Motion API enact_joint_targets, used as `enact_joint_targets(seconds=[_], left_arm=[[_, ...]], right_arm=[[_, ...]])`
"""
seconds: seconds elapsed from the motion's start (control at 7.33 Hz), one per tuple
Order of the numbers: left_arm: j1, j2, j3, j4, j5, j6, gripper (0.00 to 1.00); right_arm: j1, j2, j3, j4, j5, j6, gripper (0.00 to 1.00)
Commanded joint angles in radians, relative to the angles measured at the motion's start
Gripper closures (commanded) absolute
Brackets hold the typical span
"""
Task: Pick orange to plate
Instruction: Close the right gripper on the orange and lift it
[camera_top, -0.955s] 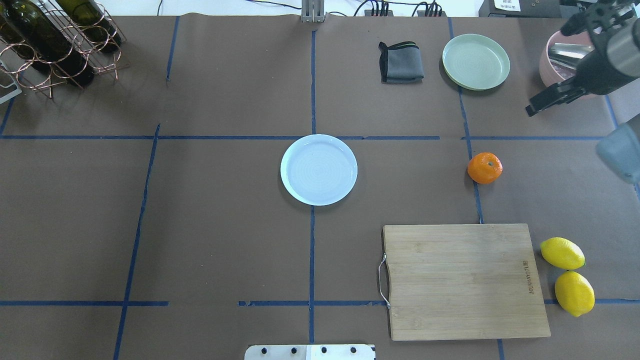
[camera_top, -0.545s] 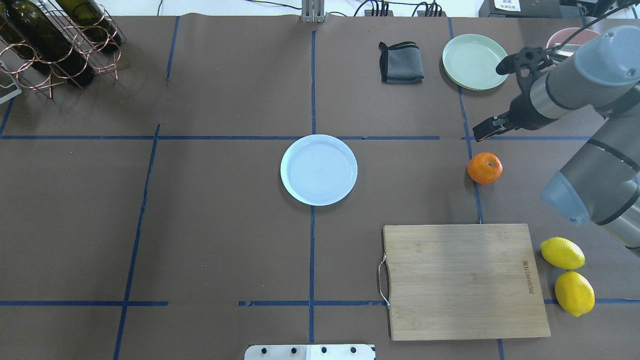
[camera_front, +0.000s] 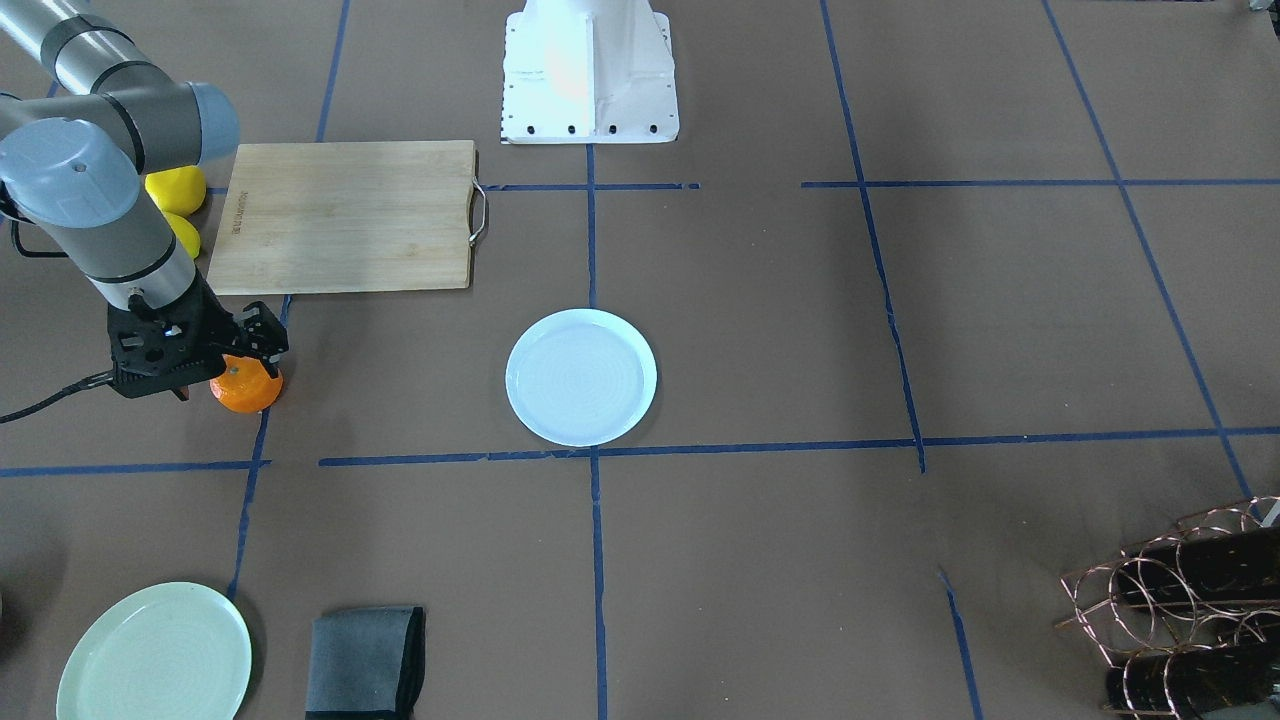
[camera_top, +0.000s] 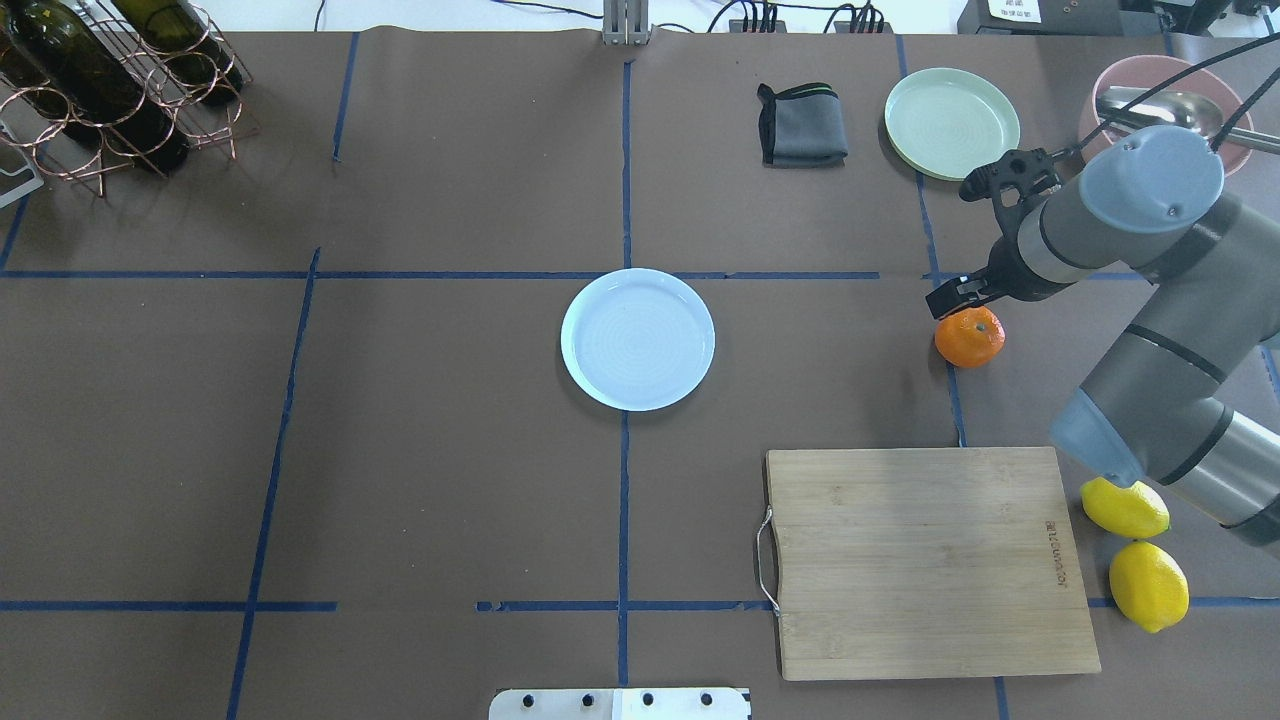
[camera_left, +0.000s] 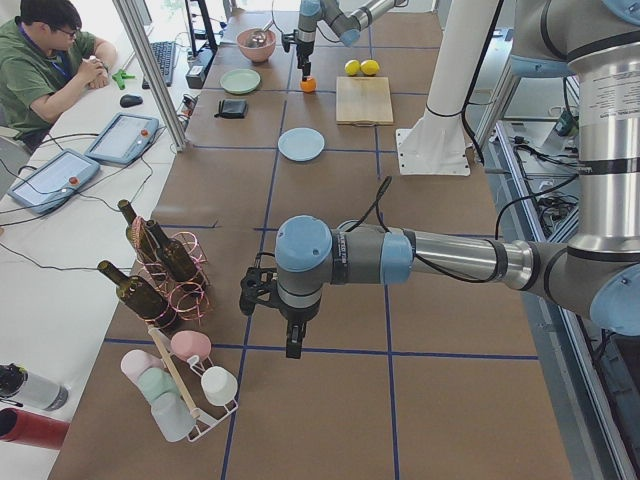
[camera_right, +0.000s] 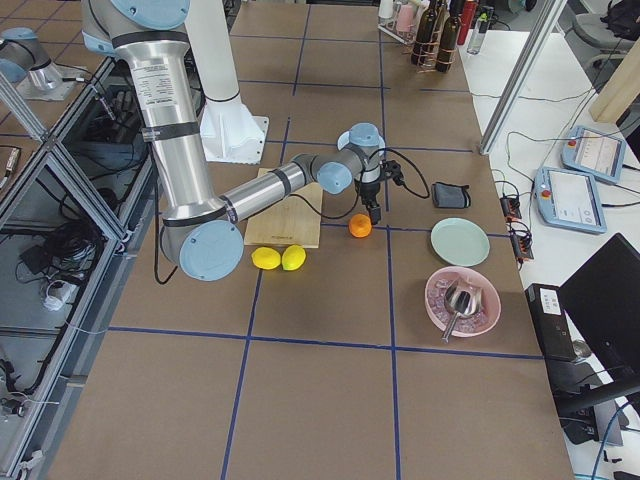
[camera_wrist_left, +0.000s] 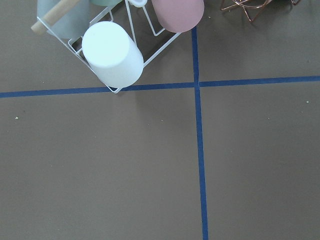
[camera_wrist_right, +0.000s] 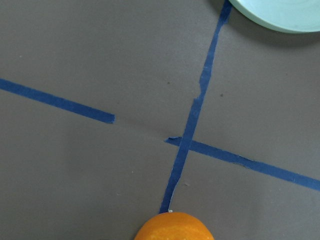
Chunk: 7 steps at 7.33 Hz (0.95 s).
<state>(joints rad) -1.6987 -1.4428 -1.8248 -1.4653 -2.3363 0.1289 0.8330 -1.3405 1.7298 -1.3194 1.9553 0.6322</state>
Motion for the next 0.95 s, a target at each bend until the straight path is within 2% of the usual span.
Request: enact_joint_targets(seconds=[0.0,0.82], left_arm=[[0.001,-0.002,-0.001,-0.001,-0.002,0.000,0.00],[0.001,-0.002,-0.007,-0.003,-0.002,0.000,0.00]], right_arm=[[-0.017,-0.002,-0.019,0.000,-0.007,0.000,0.00],[-0.067,-0.002,-0.064,0.000,-0.064,-0.002,0.00]])
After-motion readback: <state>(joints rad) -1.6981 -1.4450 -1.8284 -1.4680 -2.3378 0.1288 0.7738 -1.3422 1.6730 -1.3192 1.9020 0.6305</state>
